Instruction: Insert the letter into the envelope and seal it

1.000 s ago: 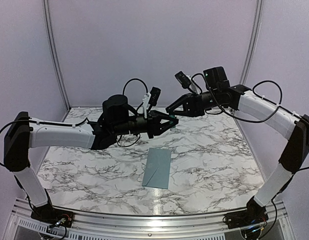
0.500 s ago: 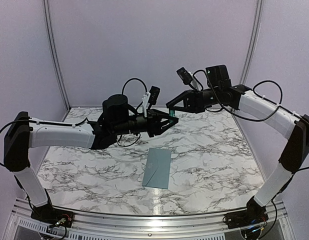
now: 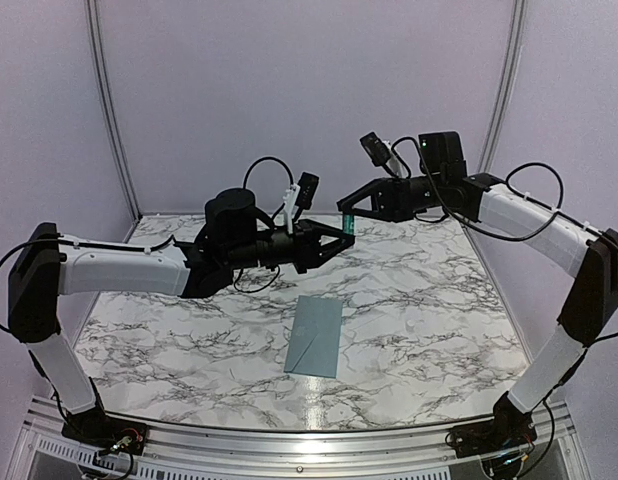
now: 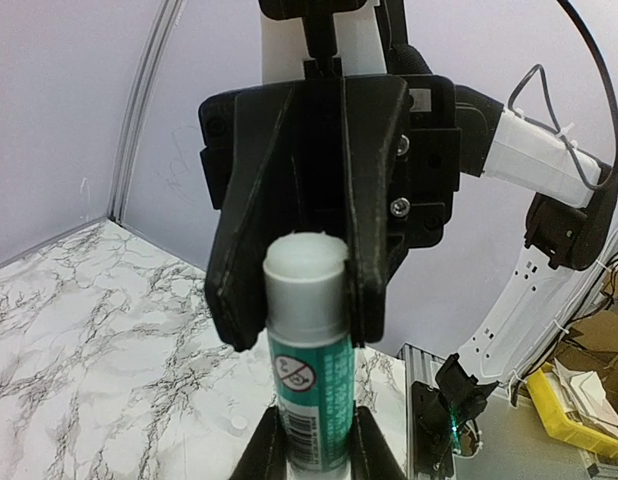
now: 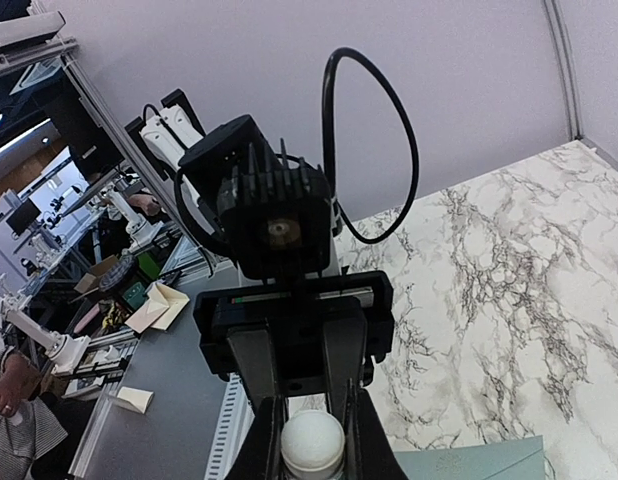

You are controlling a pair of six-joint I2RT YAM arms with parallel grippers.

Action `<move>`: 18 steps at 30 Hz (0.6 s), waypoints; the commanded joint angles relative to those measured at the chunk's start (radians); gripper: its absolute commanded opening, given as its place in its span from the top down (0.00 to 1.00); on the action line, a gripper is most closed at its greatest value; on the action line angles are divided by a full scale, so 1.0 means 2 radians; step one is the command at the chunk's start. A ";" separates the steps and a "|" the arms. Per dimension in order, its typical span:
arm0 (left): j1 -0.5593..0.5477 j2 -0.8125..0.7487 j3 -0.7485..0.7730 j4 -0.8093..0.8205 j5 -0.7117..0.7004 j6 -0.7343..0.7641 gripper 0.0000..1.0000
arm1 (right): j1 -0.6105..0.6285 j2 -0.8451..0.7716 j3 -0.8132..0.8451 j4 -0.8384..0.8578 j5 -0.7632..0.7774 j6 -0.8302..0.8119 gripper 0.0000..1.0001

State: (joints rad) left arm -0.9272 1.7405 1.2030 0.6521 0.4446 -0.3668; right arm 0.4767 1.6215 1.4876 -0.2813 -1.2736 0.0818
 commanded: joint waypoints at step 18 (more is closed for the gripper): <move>0.013 -0.027 -0.060 -0.015 -0.028 0.006 0.94 | -0.096 -0.051 0.022 -0.331 0.314 -0.374 0.52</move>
State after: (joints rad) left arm -0.9104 1.7435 1.1152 0.6483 0.4194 -0.3759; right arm 0.2756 1.5650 1.5700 -0.7048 -0.9527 -0.4000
